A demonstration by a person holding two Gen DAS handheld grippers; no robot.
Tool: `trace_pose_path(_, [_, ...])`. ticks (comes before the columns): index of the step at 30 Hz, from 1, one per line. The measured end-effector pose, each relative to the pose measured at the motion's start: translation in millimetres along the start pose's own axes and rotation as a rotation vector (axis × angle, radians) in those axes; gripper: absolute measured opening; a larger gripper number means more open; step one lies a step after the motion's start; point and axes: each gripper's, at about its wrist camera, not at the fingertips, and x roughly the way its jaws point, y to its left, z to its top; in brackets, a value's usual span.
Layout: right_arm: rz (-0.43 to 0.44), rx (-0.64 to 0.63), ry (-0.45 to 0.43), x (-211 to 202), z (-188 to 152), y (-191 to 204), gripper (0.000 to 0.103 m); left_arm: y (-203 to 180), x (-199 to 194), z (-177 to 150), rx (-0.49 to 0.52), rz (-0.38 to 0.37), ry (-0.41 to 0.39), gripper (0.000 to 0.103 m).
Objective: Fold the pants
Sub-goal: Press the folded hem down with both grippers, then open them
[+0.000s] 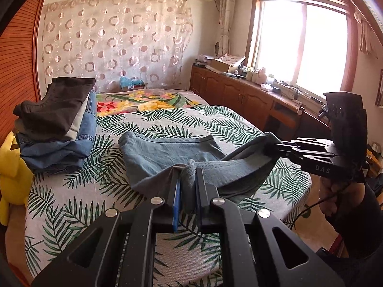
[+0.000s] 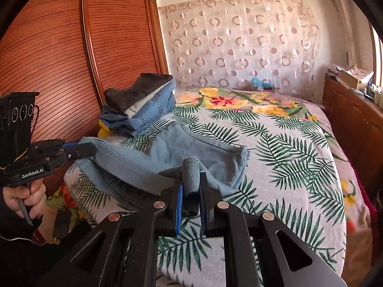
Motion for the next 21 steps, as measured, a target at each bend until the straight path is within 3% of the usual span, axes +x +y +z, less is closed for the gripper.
trace_pose_path(14, [-0.034, -0.005, -0.021, 38, 27, -11, 0.011, 9, 22, 32, 0.014, 0.044, -0.027, 0.011])
trace_pose_path(21, [-0.052, -0.019, -0.019, 57, 36, -15, 0.011, 21, 43, 27, -0.001, 0.06, 0.004, 0.011])
